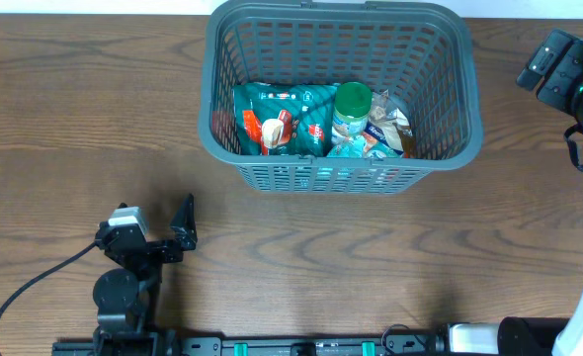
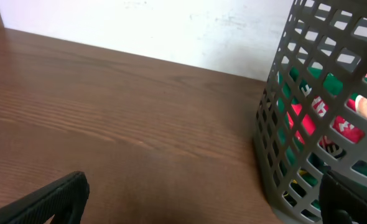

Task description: Pack container

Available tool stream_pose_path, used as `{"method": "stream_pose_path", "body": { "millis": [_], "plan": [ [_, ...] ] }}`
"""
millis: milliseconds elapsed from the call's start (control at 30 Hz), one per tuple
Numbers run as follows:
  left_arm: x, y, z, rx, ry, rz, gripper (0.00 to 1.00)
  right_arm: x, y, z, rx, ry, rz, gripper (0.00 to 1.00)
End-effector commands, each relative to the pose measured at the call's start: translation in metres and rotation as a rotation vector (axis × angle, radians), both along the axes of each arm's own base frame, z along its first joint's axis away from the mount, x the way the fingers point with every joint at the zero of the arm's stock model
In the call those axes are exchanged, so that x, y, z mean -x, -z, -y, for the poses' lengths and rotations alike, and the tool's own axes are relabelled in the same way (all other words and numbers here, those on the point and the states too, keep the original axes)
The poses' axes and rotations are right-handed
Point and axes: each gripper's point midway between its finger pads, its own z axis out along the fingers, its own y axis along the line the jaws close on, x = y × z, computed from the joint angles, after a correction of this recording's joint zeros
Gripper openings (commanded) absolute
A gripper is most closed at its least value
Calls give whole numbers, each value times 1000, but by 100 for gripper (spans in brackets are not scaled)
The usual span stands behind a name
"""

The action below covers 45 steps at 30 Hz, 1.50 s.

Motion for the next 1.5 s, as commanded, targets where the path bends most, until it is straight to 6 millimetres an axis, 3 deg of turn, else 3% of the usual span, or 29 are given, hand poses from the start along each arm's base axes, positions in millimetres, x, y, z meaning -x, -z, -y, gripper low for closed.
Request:
{"method": "stream_pose_path", "body": {
  "millis": [0,233,700,1467],
  "plan": [
    [1,2,0,4,1,15,99,1,0,4,0,25,4,99],
    [1,23,0,2,0,-24,99,1,0,5,0,26,4,99],
    [1,17,-1,-254,42,1,99,1,0,5,0,26,4,99],
    [1,18,-1,-254,43,-2,98,1,0,5,0,26,4,99]
  ]
}}
